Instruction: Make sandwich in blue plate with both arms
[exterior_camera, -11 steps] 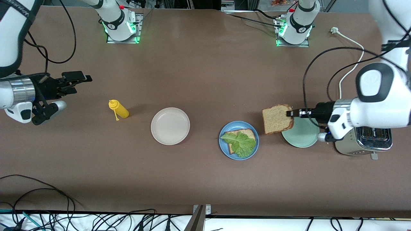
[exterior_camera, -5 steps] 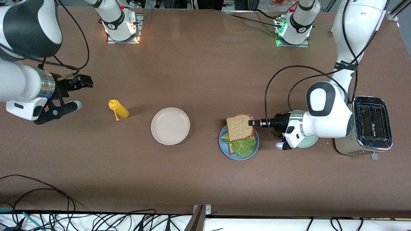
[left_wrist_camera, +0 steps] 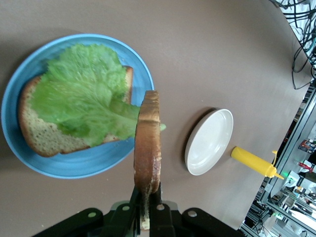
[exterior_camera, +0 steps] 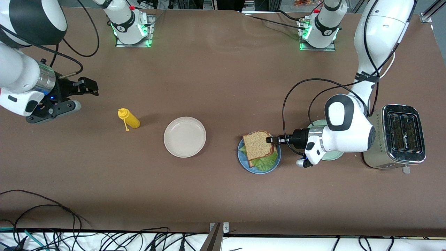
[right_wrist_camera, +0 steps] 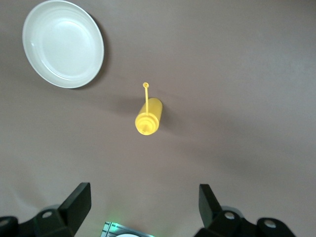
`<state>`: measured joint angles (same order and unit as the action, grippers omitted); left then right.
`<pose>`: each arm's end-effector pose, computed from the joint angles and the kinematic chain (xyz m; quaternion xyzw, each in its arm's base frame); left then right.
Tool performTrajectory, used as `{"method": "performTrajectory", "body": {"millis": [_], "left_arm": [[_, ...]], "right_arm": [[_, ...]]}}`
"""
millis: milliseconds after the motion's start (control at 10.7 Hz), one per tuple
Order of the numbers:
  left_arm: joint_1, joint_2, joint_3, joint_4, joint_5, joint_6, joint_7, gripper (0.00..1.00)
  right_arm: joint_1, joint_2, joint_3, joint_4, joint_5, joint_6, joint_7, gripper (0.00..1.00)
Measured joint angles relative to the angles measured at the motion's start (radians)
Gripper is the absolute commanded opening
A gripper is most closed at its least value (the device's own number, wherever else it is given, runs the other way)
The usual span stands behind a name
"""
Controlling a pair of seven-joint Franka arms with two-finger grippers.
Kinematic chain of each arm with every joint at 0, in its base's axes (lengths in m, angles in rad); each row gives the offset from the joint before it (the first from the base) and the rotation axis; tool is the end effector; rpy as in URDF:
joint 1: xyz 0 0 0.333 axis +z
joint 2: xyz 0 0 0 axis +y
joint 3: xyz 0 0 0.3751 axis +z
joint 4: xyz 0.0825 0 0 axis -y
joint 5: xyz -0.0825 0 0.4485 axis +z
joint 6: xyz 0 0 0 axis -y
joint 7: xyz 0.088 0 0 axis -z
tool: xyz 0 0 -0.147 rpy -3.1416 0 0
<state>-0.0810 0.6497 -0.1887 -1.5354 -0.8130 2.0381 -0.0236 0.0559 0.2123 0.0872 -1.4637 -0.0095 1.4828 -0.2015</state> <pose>0.7512 -0.2535 0.2706 0.9113 0.1040 -0.1241 0.3786 0.6664 0.0891 0.5565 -0.9806 -0.1706 0.0959 0.0073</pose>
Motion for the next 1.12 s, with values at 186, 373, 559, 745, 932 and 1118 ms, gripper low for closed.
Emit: {"method": "performTrajectory", "body": {"millis": [186,373,559,745,932,1118], "left_arm": [[0.000,0.024,0.000,0.002,0.000,0.018,0.009,0.00],[-0.003,0.044,0.000,0.003,0.000,0.038,0.011,0.13],[-0.004,0.058,0.002,0.004,0.000,0.043,0.011,0.38],[0.002,0.068,0.012,0.006,0.000,0.045,0.023,0.53],[0.017,0.087,0.026,0.007,0.000,0.046,0.109,0.58],[0.035,0.116,0.033,0.008,0.000,0.046,0.210,0.60]], "right_arm": [[-0.024,-0.022,0.000,-0.073,0.000,0.059,0.000,1.00],[-0.034,-0.022,-0.002,-0.098,-0.003,0.084,0.000,1.00],[-0.041,-0.022,-0.016,-0.100,-0.006,0.096,0.001,1.00],[-0.042,-0.022,-0.022,-0.101,-0.006,0.103,0.001,1.00],[-0.041,-0.024,-0.022,-0.101,-0.006,0.111,0.018,1.00],[-0.041,-0.029,-0.022,-0.099,-0.006,0.117,0.042,1.00]]}}
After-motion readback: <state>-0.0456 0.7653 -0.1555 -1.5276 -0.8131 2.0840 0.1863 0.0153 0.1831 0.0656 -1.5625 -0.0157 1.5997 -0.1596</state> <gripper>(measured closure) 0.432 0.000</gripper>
